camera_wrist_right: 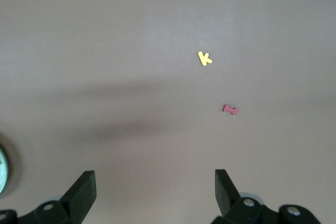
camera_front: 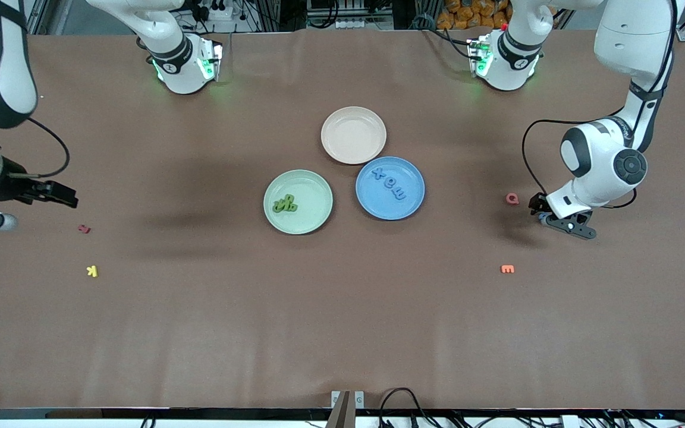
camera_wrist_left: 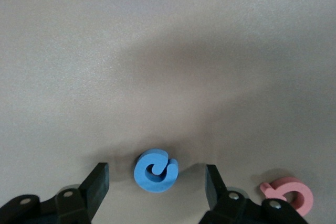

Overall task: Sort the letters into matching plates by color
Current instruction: 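Withdraw the right gripper aside while the left gripper lowers onto blue c, then grasp and lift blue c with the left gripper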

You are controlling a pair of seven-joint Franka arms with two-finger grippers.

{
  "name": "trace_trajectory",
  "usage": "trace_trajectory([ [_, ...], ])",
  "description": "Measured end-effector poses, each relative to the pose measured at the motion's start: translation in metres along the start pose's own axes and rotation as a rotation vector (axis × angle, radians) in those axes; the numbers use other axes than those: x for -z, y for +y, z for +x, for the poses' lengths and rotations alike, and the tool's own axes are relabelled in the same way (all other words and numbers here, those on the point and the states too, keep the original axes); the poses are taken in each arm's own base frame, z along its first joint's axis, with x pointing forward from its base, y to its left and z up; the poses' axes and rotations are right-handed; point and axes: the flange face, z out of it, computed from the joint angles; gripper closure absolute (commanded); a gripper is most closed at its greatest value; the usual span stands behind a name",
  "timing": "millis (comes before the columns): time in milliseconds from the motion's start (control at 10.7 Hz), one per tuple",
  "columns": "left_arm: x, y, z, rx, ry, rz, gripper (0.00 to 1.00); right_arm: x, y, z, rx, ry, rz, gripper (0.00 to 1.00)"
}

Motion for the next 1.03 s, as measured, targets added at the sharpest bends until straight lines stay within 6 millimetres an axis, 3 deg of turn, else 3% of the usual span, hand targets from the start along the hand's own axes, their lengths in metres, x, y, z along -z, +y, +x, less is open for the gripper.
trace_trajectory([
  [280, 0.000, 0.000, 0.000, -0.001, -0.001, 0.000, 0.28, 0.055, -0.003, -0.004, 0.010, 0.010, 0.000, 0.00],
  [559, -0.002, 0.000, 0.000, -0.001, -0.004, 0.000, 0.29, 0.089, -0.020, -0.005, 0.044, 0.041, -0.002, 0.00],
  [1025, -0.002, 0.001, 0.000, -0.003, -0.002, 0.002, 0.67, 0.118, -0.049, -0.006, 0.095, 0.096, -0.003, 0.00],
])
